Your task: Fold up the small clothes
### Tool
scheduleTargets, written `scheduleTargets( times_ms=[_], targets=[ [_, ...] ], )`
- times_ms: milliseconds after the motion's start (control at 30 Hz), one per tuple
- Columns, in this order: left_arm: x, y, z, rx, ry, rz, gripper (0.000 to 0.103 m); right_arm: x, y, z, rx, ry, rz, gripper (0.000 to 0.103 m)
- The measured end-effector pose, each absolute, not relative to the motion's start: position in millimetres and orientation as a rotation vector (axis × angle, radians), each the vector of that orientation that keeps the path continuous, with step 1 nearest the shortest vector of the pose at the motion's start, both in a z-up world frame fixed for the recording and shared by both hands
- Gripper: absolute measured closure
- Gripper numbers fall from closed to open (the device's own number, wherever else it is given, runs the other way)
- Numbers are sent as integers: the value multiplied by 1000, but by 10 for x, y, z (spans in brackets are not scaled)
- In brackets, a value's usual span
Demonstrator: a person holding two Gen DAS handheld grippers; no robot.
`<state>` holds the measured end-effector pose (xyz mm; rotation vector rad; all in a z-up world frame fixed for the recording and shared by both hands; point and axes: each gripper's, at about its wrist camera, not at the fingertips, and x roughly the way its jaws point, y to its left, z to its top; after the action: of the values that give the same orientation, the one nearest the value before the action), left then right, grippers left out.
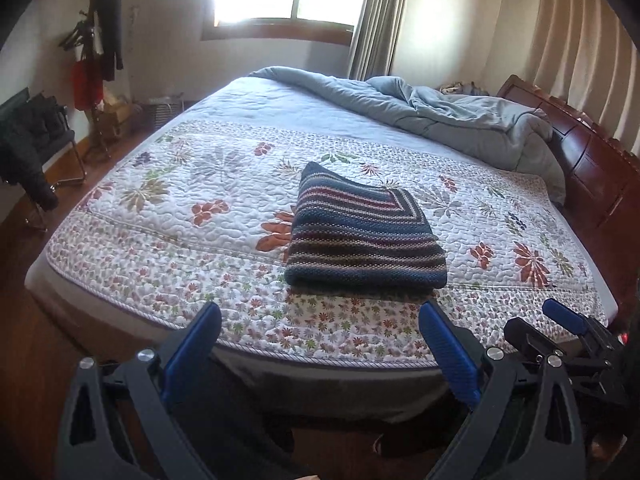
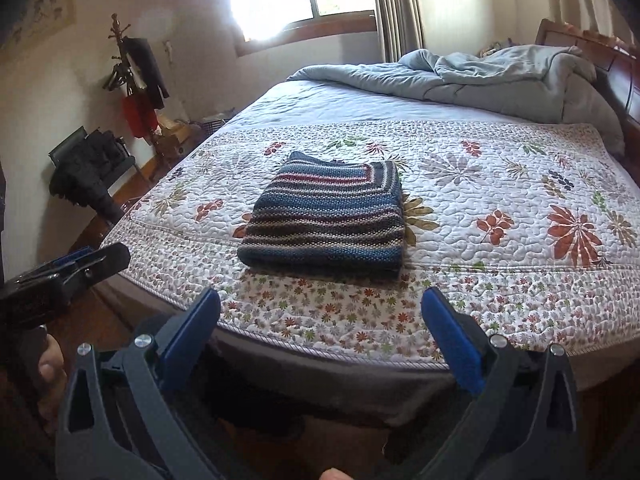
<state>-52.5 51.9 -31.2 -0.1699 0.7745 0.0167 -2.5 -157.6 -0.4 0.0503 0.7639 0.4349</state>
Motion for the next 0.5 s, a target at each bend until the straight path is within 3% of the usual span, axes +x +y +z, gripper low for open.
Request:
scheduleTargets(
  times_ms=[500],
  targets=[
    [-365, 420, -358, -134, 763, 0, 4, 126, -1631, -78, 52, 786, 421, 3]
  ],
)
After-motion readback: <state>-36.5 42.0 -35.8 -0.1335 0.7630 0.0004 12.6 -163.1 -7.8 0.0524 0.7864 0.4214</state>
